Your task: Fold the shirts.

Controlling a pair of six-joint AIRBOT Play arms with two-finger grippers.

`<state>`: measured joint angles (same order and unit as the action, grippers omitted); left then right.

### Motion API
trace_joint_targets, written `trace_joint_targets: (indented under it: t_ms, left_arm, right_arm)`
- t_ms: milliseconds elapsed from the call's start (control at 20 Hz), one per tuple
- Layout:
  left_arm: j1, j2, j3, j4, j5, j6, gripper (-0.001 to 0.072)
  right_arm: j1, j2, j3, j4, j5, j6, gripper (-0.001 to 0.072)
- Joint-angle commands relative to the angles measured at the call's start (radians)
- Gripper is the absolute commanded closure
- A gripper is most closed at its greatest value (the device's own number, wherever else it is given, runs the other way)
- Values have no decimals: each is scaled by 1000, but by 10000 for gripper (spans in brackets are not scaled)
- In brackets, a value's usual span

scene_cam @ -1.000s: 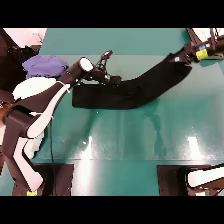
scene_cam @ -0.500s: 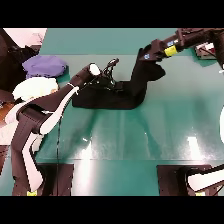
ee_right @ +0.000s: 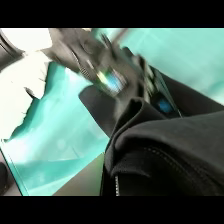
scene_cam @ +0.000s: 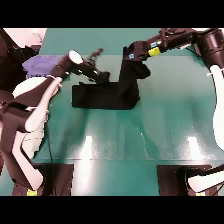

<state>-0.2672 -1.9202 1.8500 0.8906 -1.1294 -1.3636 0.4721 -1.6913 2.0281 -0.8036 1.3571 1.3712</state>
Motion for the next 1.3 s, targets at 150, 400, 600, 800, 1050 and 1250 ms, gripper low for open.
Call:
trace_joint_targets:
  t_ms: [150, 400, 600, 800, 1050, 1250]
  left_arm:
    - [279, 259, 6, 105, -92, 10, 682]
    - [412, 381, 6, 105, -127, 9, 682]
    - [427, 406, 4, 98, -210, 10, 682]
    - [369, 404, -69, 95, -264, 48, 681]
    - [159, 403, -343, 107, -166, 62, 177]
    - [60, 404, -529, 124, 19, 61, 177]
  right_arm:
    - [214, -142, 0, 31, -309, -159, 586]
    - [392, -319, 74, 232, -515, -346, 182]
    - [299, -197, -50, 224, -437, -344, 184]
    - [88, -65, -229, 225, -209, -306, 190]
    - [-125, 61, -446, 225, -135, -260, 191]
    - [-203, 170, -605, 226, -178, -253, 191]
